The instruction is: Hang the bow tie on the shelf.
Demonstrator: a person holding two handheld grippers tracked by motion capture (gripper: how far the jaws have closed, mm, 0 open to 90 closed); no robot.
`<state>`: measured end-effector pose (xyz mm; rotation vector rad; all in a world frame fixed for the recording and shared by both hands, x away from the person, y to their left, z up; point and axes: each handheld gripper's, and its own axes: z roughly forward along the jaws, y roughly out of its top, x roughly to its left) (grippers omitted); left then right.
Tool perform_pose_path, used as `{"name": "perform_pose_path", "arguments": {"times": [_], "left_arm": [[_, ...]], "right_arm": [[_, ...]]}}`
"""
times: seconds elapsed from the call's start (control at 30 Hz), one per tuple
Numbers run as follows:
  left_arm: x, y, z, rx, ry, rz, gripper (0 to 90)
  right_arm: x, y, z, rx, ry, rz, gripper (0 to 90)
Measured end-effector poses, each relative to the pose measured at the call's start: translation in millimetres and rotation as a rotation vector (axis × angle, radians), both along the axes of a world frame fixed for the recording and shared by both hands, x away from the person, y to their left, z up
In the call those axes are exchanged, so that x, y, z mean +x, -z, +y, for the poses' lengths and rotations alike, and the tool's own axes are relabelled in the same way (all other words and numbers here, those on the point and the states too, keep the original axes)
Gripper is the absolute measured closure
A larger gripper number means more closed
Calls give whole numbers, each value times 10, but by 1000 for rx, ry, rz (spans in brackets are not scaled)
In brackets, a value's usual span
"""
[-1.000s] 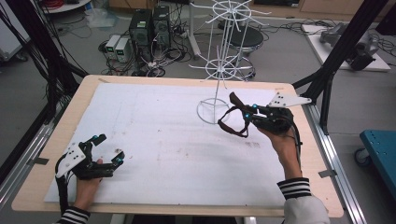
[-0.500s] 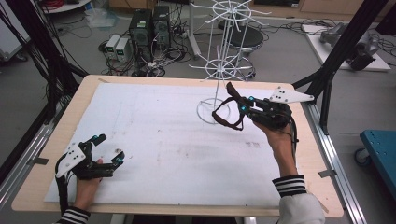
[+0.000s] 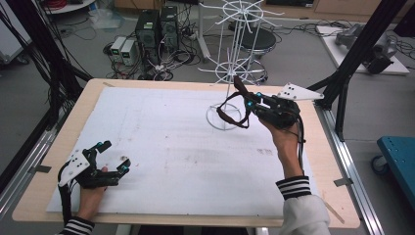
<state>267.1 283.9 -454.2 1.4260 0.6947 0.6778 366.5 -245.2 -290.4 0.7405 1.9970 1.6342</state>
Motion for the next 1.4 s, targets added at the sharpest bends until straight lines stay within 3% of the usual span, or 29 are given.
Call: {"name": "perform_pose_path", "arguments": {"times": [0.27,0.9,1.23,1.4], "left_arm": [[0,-1,1,0,0,2,18],[0,-1,2,0,1,2,18],[1,0,2,-1,1,2,18],[1,0,2,-1,1,2,18]], "right_arm": [[81,36,-7,49,70,15,745],[209,174,58,63,201,30,743],[279,310,94,62,243,73,737],[315,402,94,84,255,108,735]]}}
